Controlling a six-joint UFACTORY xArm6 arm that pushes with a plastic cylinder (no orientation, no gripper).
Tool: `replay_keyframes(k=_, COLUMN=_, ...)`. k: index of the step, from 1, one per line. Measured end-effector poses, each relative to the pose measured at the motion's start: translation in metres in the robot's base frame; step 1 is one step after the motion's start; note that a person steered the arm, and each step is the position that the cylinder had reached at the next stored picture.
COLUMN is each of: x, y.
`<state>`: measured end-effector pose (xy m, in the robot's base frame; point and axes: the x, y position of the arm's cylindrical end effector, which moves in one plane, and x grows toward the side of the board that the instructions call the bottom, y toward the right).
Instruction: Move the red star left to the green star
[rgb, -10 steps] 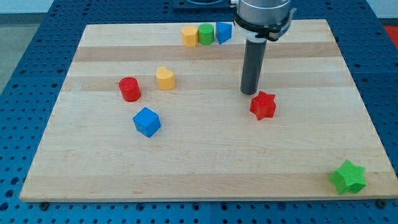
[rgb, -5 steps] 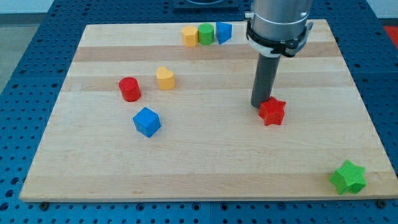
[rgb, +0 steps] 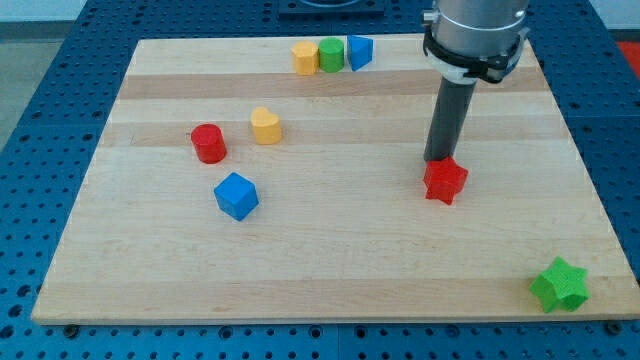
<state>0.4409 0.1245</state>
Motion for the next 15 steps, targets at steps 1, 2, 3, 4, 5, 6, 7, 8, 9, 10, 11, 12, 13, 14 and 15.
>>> replay_keyframes(k=1, x=0.007, y=0.000)
replay_keyframes(k=2, x=0.010, y=0.000)
replay_keyframes(k=3, x=0.021, y=0.000)
replay_keyframes(k=4, x=0.037, y=0.000)
replay_keyframes(k=5, x=0.056, y=0.000)
replay_keyframes(k=6, x=0.062, y=0.000)
replay_keyframes(k=7, x=0.062, y=0.000)
replay_keyframes(k=8, x=0.063, y=-0.001)
replay_keyframes(k=9, x=0.066, y=-0.003)
replay_keyframes(k=10, x=0.070, y=-0.003)
replay_keyframes(k=11, x=0.078, y=-0.003)
replay_keyframes(k=12, x=0.091, y=-0.003)
replay_keyframes(k=13, x=0.108, y=-0.003)
replay_keyframes(k=14, x=0.123, y=-0.003)
replay_keyframes(k=15, x=0.128, y=-0.003)
